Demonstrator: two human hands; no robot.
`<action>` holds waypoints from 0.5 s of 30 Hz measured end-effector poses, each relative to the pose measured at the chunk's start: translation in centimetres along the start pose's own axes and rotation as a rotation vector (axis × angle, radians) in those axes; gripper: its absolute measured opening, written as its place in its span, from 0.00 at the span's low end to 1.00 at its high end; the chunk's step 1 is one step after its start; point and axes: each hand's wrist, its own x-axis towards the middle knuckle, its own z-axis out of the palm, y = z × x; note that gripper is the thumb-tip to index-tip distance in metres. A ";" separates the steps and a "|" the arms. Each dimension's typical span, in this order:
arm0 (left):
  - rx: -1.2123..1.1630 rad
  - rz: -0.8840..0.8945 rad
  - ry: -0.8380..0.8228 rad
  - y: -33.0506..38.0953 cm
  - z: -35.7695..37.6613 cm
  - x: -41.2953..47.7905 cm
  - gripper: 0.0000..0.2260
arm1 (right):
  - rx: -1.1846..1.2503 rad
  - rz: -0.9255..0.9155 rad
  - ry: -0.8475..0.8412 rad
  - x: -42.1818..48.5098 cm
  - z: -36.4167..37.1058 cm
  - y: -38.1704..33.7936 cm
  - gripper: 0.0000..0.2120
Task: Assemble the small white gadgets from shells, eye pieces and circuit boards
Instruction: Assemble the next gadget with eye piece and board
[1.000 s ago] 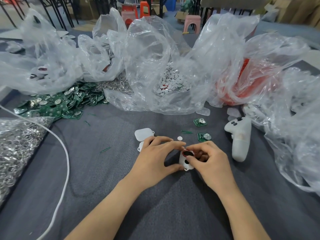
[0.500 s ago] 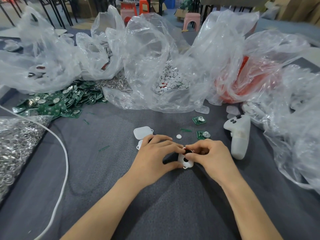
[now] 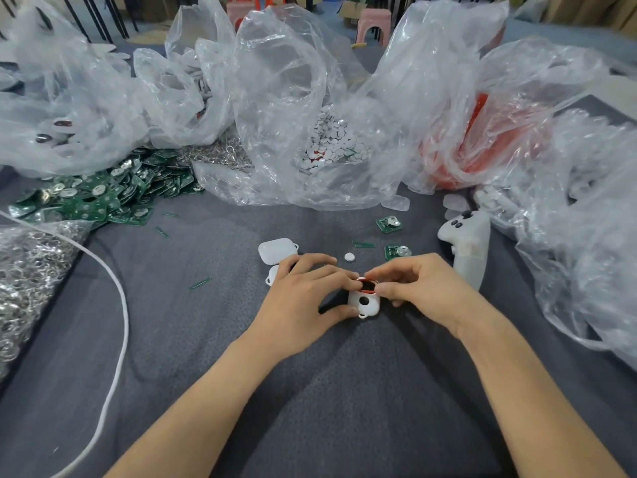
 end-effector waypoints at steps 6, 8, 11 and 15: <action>-0.007 0.006 -0.012 0.3 -0.2 0.2 0.14 | -0.032 0.077 -0.062 0.5 -0.6 -1.0 0.07; -0.005 0.006 -0.024 0.3 -0.2 0.2 0.13 | -0.043 0.112 -0.099 0.8 -0.8 -1.4 0.06; -0.001 0.015 -0.020 0.4 -0.3 0.1 0.13 | -0.095 0.160 -0.157 1.5 -1.0 -2.1 0.07; 0.004 0.022 -0.011 0.5 -0.4 0.1 0.13 | -0.153 0.236 -0.227 2.3 -1.1 -3.1 0.09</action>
